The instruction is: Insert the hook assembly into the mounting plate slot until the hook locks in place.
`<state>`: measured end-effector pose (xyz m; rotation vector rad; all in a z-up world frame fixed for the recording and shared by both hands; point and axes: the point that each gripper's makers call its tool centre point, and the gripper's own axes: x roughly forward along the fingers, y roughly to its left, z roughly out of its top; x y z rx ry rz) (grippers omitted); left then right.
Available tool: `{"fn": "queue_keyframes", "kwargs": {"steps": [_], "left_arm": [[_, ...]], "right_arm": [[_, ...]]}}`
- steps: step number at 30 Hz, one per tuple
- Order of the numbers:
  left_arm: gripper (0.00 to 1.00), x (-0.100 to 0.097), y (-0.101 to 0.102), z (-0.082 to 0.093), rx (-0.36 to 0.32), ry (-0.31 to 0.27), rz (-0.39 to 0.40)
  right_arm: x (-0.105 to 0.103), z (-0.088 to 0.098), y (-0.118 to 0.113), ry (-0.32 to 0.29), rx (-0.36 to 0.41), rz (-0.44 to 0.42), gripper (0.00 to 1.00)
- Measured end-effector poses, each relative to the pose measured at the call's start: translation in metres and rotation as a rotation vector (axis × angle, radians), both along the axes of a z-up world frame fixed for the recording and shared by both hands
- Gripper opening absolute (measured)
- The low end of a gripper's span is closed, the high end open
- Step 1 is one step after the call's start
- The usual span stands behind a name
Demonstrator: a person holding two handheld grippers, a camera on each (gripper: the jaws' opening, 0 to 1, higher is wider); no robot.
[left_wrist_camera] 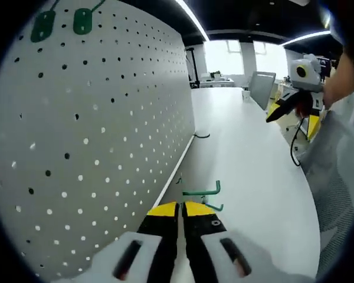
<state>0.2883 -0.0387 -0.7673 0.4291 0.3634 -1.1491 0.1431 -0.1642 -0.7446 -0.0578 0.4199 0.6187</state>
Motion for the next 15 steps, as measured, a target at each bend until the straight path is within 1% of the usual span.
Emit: {"fn": "queue_keyframes", "kwargs": {"steps": [2, 3, 5, 7, 12, 15], "left_arm": [[0.02, 0.002, 0.002, 0.005, -0.017, -0.01, 0.017], [0.02, 0.002, 0.002, 0.006, -0.027, -0.003, 0.023], [0.02, 0.001, 0.004, 0.008, -0.022, -0.015, 0.025], [0.02, 0.001, 0.006, 0.01, -0.029, -0.014, 0.03], [0.02, -0.001, 0.008, 0.02, -0.053, -0.031, 0.044], [0.02, -0.003, 0.009, 0.027, -0.081, -0.034, 0.054]], "right_arm": [[0.0, 0.001, 0.001, -0.001, 0.005, 0.0, 0.57], [0.0, 0.001, 0.001, -0.001, 0.008, -0.001, 0.57], [0.0, 0.002, 0.001, -0.002, 0.008, 0.002, 0.57], [0.0, 0.003, 0.002, -0.005, 0.015, 0.001, 0.57], [-0.001, 0.004, 0.001, -0.006, 0.01, 0.002, 0.57], [-0.002, 0.002, 0.003, -0.004, 0.002, 0.008, 0.57]]}}
